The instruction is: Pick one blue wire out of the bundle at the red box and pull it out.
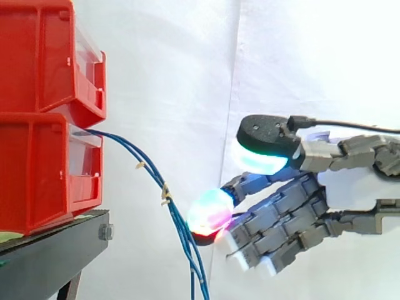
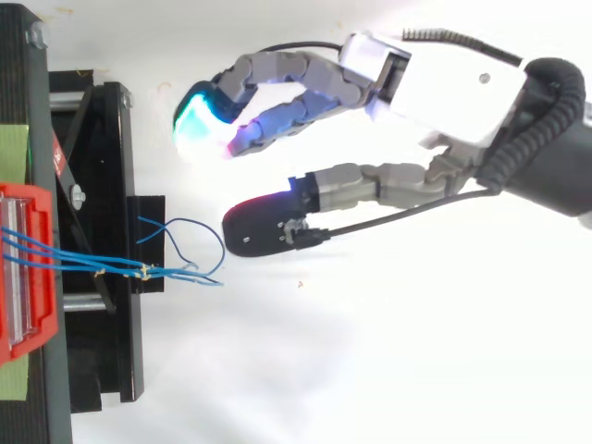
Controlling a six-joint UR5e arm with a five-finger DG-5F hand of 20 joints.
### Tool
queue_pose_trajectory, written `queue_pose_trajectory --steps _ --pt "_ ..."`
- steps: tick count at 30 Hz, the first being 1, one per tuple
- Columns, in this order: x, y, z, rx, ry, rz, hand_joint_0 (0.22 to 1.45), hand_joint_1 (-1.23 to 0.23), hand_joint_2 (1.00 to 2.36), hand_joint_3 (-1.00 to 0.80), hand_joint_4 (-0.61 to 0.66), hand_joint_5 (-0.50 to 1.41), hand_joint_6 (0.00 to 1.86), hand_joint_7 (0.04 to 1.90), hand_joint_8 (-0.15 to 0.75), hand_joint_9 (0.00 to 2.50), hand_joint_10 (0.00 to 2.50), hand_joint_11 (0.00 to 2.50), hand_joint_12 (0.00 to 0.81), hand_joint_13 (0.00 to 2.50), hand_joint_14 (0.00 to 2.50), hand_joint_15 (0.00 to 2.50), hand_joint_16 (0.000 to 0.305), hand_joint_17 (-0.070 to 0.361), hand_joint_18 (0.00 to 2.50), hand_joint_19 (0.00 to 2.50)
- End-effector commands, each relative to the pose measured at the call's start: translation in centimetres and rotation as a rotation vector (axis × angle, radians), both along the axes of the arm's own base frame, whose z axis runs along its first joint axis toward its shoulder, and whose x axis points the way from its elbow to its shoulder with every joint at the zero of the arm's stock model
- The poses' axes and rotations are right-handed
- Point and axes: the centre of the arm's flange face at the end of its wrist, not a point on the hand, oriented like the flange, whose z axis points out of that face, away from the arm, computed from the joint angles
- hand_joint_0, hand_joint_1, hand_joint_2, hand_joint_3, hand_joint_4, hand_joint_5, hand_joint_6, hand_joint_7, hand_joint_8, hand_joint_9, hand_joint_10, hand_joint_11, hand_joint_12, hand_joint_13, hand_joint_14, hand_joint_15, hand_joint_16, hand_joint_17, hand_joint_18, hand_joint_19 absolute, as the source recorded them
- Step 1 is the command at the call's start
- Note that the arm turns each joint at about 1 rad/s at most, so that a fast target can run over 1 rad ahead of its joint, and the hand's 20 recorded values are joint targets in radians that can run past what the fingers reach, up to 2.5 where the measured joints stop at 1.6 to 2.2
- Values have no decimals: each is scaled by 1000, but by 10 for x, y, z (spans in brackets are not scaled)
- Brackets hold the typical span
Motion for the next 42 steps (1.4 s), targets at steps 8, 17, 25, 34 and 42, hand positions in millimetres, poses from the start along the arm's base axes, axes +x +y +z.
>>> queue_pose_trajectory --steps 8,17,25,34,42 --pt "32 16 -38 -1 -83 1 574 -628 1004 -432 390 -109 501 1051 333 739 2 146 398 796 10 294 48 108 753 392" --pt "39 41 -41 -50 -117 1 576 -636 1004 -431 354 -107 501 1119 332 734 2 142 398 813 9 302 48 108 770 391" --pt "42 62 -39 -130 -115 2 577 -699 1003 -439 317 -121 584 1014 326 716 2 156 397 821 9 308 48 108 778 398" --pt "46 76 -48 -156 -138 -40 602 -740 1007 -385 256 -164 778 758 328 716 3 186 395 841 10 318 48 108 801 397" --pt "49 77 -50 -148 -166 -43 613 -751 1011 -328 228 -186 857 711 326 703 3 221 395 856 10 334 48 108 814 403"
